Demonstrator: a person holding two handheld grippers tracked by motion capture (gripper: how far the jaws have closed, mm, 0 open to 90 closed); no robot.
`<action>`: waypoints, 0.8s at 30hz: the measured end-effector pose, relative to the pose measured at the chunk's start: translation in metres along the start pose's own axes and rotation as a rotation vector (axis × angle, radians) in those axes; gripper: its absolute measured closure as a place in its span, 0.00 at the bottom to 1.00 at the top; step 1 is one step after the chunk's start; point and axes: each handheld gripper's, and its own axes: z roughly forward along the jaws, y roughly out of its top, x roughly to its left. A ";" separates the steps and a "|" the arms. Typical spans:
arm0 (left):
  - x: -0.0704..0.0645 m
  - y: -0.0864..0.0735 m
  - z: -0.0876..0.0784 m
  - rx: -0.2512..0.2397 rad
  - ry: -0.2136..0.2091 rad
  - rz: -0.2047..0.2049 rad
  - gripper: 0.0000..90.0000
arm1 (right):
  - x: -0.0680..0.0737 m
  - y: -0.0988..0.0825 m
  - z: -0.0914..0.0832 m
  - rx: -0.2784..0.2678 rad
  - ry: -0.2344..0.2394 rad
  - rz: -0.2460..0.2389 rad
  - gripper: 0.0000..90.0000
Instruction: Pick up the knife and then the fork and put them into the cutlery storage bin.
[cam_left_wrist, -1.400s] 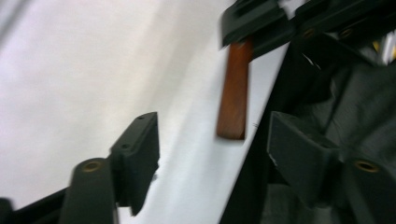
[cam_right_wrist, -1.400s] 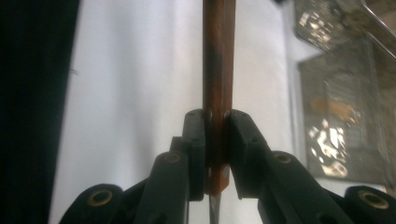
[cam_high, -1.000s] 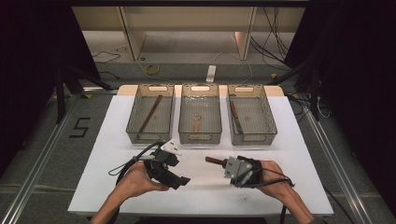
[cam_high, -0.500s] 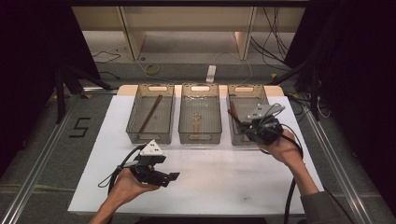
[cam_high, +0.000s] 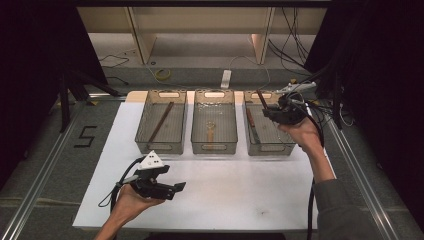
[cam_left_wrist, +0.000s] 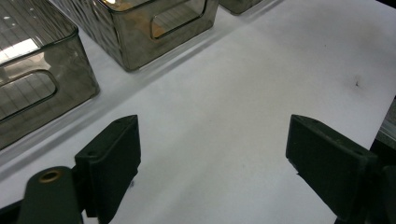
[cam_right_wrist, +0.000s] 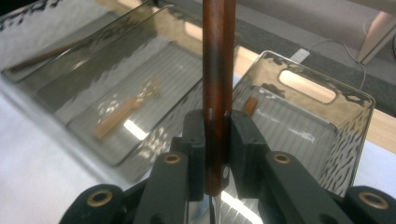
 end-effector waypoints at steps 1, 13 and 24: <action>0.000 0.000 0.000 -0.004 0.000 -0.005 0.19 | -0.003 0.002 0.003 0.001 -0.004 0.012 0.87; -0.001 -0.003 0.000 -0.018 -0.001 -0.012 0.18 | -0.028 0.009 0.043 0.023 -0.074 0.128 0.87; -0.002 -0.001 -0.003 -0.030 0.000 -0.019 0.18 | -0.036 -0.007 0.068 0.070 -0.106 0.187 0.86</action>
